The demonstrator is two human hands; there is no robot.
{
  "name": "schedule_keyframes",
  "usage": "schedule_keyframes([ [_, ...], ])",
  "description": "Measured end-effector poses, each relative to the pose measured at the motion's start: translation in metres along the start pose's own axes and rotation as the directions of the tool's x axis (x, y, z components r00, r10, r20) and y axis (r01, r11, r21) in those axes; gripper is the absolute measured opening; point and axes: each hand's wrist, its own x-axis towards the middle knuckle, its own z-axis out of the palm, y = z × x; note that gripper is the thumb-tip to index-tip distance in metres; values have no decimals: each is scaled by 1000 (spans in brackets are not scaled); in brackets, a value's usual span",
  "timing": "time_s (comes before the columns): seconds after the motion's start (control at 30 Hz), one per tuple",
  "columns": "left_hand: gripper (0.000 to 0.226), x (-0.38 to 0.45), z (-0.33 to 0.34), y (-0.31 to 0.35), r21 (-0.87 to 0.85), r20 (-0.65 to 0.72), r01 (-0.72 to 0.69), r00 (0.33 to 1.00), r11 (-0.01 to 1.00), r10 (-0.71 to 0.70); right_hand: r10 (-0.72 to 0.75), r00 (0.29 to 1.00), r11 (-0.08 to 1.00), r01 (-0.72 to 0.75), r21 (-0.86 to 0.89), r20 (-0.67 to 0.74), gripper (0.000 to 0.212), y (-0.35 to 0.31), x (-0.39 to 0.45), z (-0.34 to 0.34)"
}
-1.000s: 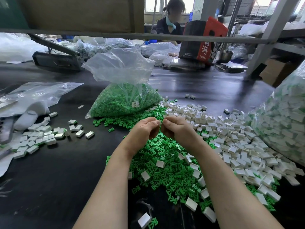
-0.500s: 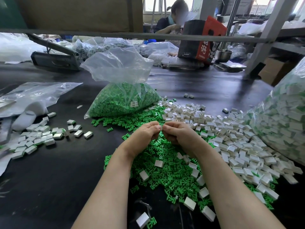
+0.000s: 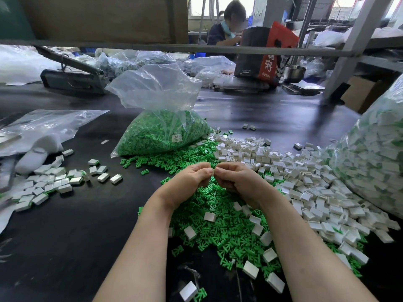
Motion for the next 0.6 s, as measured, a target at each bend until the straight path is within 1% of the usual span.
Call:
schedule_keyframes([
  [0.17,23,-2,-2,3,19,21,12,1000,1000,-12,-2,1000,999,3,-33,23,18,-2,-2,0],
  [0.33,26,-3,-3,5,0,34,19,999,1000,-19,-3,999,997,5,-74,33,20,-4,-2,1],
  [0.43,25,-3,-4,4,27,50,28,998,999,-29,-3,999,995,6,-96,33,24,-4,-2,1],
  [0.6,21,-3,-4,3,32,36,17,999,999,-18,2,1000,996,0,-84,19,20,-1,-1,0],
])
